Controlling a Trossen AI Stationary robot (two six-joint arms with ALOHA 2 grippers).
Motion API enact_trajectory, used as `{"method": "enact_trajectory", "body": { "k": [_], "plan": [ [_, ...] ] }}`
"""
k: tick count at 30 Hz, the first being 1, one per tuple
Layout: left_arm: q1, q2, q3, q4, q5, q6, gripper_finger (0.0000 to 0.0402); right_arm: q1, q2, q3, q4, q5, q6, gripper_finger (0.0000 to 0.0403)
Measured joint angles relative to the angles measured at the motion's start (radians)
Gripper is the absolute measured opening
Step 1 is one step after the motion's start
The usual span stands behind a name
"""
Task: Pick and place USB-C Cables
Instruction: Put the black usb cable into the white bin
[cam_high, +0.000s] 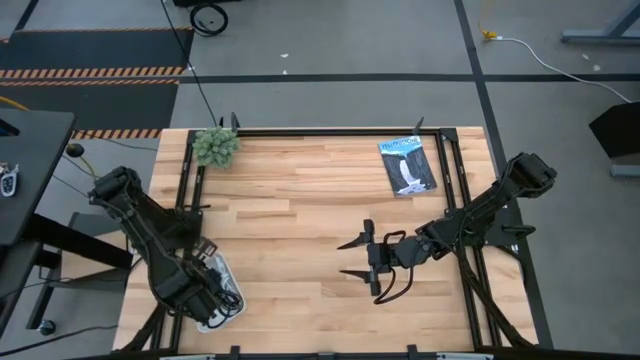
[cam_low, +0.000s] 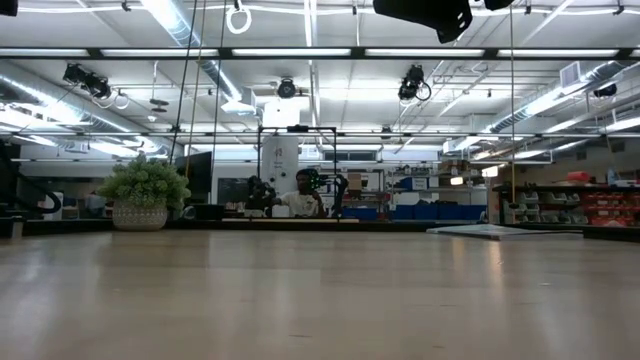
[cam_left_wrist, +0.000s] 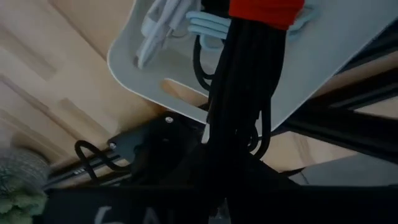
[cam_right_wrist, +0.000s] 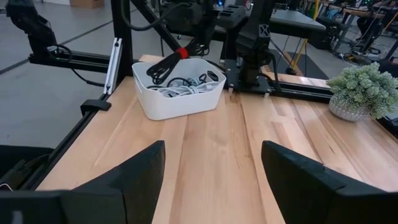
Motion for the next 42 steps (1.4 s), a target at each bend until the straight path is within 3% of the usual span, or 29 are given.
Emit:
{"method": "enact_trajectory", "body": {
  "k": [9,13,20,33,42],
  "plan": [
    [0.016,0.0,0.0,0.0,0.13,-0.106,0.0027,0.0,0.0,0.0,0.0,-0.003,0.0,0.0272],
    [0.016,0.006,0.0,-0.001,0.142,-0.147,0.0029,0.0,0.0,0.0,0.0,-0.028,0.006,0.0272],
    [0.043,0.09,0.0,0.001,0.217,-0.119,0.0027,0.0,0.0,0.0,0.0,-0.032,0.007,0.0272],
    [0.119,0.178,0.0,0.014,0.226,-0.083,0.0033,0.0,0.0,0.0,0.008,-0.031,0.007,0.0272],
    [0.118,0.239,0.0,0.08,0.23,-0.091,0.0086,0.0,0.0,0.0,0.008,-0.032,0.007,0.0272]
  ]
}}
